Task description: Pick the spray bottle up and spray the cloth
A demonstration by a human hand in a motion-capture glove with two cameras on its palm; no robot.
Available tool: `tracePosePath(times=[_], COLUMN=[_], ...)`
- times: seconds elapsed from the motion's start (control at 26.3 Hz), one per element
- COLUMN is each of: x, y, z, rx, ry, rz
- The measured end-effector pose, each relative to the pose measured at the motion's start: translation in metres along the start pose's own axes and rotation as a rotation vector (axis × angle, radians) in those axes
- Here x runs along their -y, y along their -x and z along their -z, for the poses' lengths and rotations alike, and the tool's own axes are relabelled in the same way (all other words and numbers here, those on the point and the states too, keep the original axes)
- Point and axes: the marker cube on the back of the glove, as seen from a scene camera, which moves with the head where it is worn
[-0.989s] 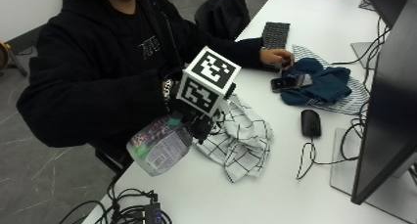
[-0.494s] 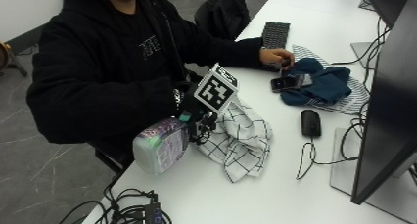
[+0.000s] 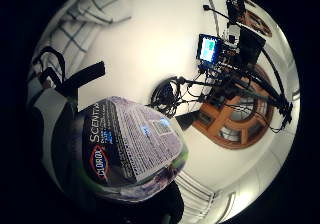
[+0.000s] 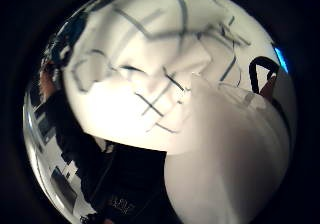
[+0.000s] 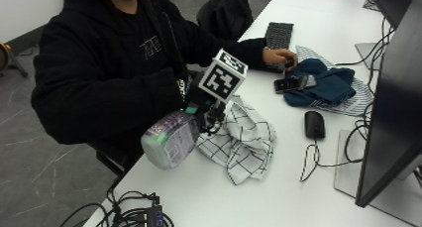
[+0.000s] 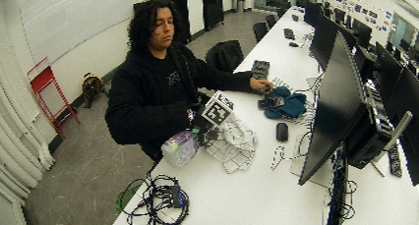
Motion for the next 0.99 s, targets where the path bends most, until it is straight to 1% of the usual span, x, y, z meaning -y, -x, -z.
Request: tracePosePath(times=[0.23, 0.34, 0.49, 0.72, 0.87, 0.99], x=[-0.007, -0.005, 0.001, 0.025, 0.041, 0.049], y=[0.011, 0.028, 0.054, 0.096, 0.138, 0.167], z=[0.087, 0.125, 0.164, 0.184, 0.183, 0.173], rx=[0.212, 0.337, 0.567, 0.880, 1.108, 1.235], ry=[-0.234, -0.336, -0.460, -0.617, -0.727, -0.770], rz=[0.067, 0.129, 0.224, 0.318, 0.384, 0.424])
